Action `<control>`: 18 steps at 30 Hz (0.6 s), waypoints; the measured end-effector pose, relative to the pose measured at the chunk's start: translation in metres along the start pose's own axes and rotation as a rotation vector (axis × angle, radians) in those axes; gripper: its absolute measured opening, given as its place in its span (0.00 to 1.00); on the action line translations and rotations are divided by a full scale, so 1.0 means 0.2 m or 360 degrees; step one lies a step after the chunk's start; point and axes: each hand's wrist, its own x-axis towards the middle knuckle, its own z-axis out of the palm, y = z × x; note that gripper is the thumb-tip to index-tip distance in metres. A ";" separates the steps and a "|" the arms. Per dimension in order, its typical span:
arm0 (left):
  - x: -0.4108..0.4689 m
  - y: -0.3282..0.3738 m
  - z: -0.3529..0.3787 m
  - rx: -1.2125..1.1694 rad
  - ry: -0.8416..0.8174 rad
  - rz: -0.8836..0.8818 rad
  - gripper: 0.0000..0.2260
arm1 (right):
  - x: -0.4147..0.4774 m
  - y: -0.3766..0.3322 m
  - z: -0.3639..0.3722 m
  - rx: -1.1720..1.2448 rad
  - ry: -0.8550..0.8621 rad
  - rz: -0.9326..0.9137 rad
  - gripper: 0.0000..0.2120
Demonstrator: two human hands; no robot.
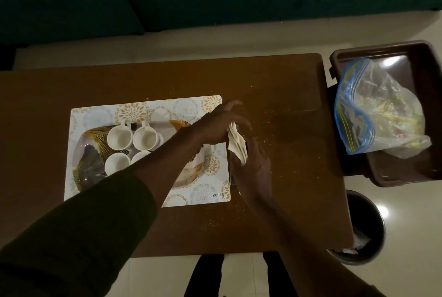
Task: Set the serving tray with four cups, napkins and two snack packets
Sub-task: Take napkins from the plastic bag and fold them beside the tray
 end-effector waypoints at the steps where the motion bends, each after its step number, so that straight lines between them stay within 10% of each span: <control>1: -0.01 0.00 0.00 0.0026 0.0041 0.0036 0.16 | 0.00 0.00 0.00 -0.0025 0.0019 -0.0004 0.16; 18: 0.02 0.01 0.02 0.0175 0.0109 -0.0154 0.16 | -0.03 0.04 -0.04 0.0028 0.0038 -0.0083 0.03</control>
